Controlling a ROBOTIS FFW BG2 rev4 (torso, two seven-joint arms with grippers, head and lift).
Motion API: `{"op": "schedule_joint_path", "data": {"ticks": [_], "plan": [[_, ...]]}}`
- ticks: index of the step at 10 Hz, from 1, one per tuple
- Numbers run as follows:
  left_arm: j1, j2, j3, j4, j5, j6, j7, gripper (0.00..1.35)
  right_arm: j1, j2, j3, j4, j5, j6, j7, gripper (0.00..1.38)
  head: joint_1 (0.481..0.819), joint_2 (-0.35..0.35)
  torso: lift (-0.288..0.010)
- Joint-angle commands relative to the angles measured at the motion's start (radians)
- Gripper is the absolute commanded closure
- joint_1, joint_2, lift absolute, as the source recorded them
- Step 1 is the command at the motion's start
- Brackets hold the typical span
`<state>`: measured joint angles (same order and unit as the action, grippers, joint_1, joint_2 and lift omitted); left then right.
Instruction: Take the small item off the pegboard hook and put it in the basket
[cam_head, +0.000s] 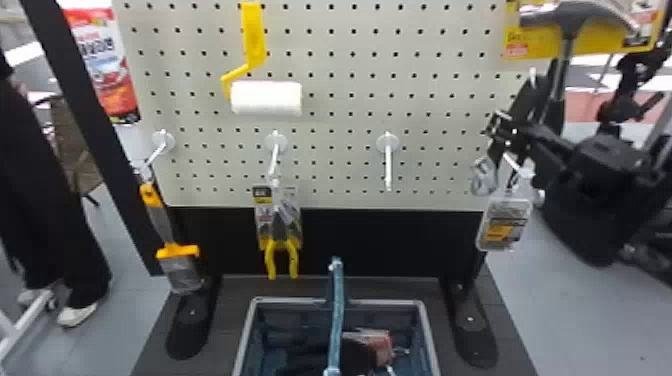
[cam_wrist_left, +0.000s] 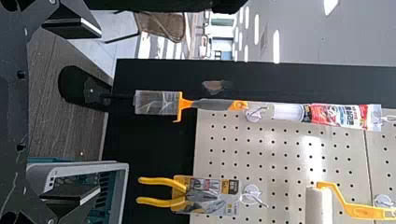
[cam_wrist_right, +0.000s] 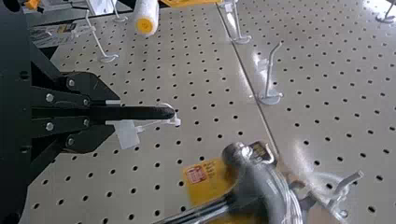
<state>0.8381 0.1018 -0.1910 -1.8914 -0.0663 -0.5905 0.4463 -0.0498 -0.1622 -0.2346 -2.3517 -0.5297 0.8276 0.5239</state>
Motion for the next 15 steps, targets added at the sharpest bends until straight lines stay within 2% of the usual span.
{"op": "schedule_joint_path", "data": {"ticks": [1,2,6,9,10,12,15], "plan": [[0.0,-0.001,0.001,0.003,0.0,0.0,-0.001,0.14,0.053,0.026,0.001,0.051,-0.018,-0.054,-0.007,1.22,0.549,0.0,-0.1],[-0.002,-0.001,-0.001,0.005,0.0,0.0,-0.006,0.14,0.059,0.044,0.001,0.095,-0.019,-0.064,-0.007,1.22,0.549,0.0,-0.1],[-0.011,-0.001,-0.001,0.022,0.008,-0.009,-0.014,0.14,0.102,0.046,0.049,0.139,-0.012,-0.104,-0.007,1.22,0.549,0.0,-0.1],[-0.017,-0.001,-0.002,0.027,0.011,-0.011,-0.021,0.14,0.113,0.05,0.103,0.23,-0.023,-0.14,0.01,1.22,0.549,0.0,-0.1],[-0.017,-0.001,-0.004,0.03,0.013,-0.011,-0.023,0.14,0.126,0.055,0.115,0.272,-0.036,-0.176,0.01,1.22,0.549,0.0,-0.1],[-0.015,-0.001,-0.004,0.03,0.014,-0.011,-0.023,0.14,0.156,0.082,0.117,0.328,-0.032,-0.235,0.008,1.22,0.549,0.0,-0.1],[-0.017,-0.002,-0.005,0.035,0.016,-0.011,-0.023,0.14,0.177,0.085,0.126,0.399,-0.027,-0.274,0.007,1.22,0.549,0.0,-0.1]]}}
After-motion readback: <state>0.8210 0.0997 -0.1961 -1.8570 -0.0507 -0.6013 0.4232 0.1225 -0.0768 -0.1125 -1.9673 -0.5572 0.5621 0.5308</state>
